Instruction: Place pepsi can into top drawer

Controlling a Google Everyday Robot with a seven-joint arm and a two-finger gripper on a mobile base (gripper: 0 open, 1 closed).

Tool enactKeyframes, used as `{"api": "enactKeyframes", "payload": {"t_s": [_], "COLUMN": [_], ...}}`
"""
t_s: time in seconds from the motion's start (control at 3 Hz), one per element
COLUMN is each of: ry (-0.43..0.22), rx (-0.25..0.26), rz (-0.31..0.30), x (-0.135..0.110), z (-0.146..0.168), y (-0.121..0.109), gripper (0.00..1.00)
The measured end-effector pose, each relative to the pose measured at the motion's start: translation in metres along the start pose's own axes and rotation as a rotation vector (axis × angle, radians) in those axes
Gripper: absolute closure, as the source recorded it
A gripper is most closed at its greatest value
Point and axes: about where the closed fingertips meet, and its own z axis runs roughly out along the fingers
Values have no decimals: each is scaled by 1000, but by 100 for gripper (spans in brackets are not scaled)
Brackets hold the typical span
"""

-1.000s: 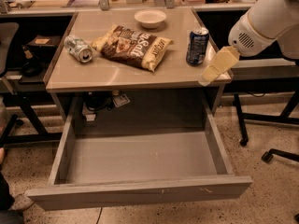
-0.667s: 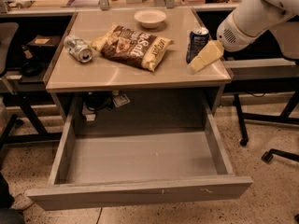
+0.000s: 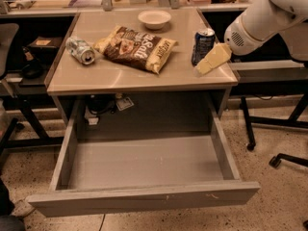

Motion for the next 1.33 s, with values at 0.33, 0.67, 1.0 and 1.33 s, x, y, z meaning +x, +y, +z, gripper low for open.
{"api": "enactKeyframes", "payload": {"t_s": [0.33,0.67,1.0,1.33], "ry": [-50,-93,-133,-170], "rx": [0,11,19,25], "rz": [45,89,104,106], "x": [-17,-38,-60,-74], "z": [22,36,45,49], "y": [0,-6,-10,-12], "gripper": [0,0,0,0]}}
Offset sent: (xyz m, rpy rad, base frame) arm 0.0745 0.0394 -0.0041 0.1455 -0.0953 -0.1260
